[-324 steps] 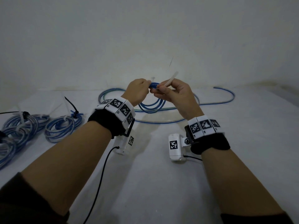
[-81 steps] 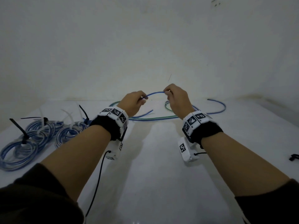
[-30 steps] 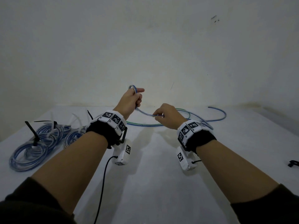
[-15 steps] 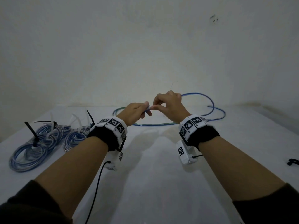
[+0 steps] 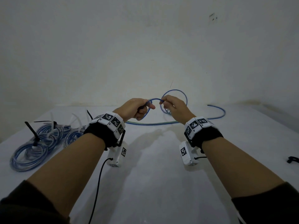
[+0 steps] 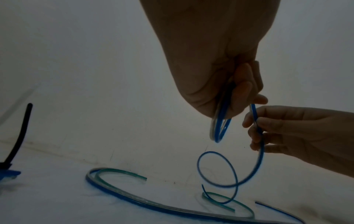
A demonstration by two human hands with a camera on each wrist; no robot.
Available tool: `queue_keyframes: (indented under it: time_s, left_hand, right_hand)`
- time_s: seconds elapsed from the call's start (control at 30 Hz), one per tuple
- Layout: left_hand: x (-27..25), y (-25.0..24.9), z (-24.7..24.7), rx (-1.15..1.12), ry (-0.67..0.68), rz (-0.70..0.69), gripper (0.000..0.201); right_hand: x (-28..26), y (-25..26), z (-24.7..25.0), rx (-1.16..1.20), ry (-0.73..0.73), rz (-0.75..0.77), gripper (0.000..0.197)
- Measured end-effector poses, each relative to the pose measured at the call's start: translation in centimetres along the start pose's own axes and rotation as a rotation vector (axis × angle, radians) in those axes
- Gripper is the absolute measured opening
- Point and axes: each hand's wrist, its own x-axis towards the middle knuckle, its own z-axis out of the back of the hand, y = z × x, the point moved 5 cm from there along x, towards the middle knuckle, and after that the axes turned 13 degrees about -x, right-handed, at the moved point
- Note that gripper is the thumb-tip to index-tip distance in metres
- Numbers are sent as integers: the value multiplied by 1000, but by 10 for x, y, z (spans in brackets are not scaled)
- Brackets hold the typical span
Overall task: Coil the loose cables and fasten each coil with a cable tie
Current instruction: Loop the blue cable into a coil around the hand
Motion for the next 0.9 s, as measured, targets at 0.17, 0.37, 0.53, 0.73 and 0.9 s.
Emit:
queue_keyframes:
  time_s: [0.17,0.37,0.53,0.73,0.9]
  left_hand:
    - [0,2,5,-77,-27,-9,39]
    - [-1,-2,12,-239,-77,-33,35]
    - [-1,-10,26,-374,-164,-90,36]
    - [0,-16,30,-452,-203,-168,37]
    - [0,-21,35,-538,-264,-202,32]
  right_hand:
    - [1,10,4,-15,-114,82,24]
    - [0,5,-5,48,-44,-31,14]
    - [-5,-17,-5,-53,-68,-118,11]
    - [-6,-37,2,-264,-99,-387,15]
    - [-7,-45,8,148,-250,-635,11]
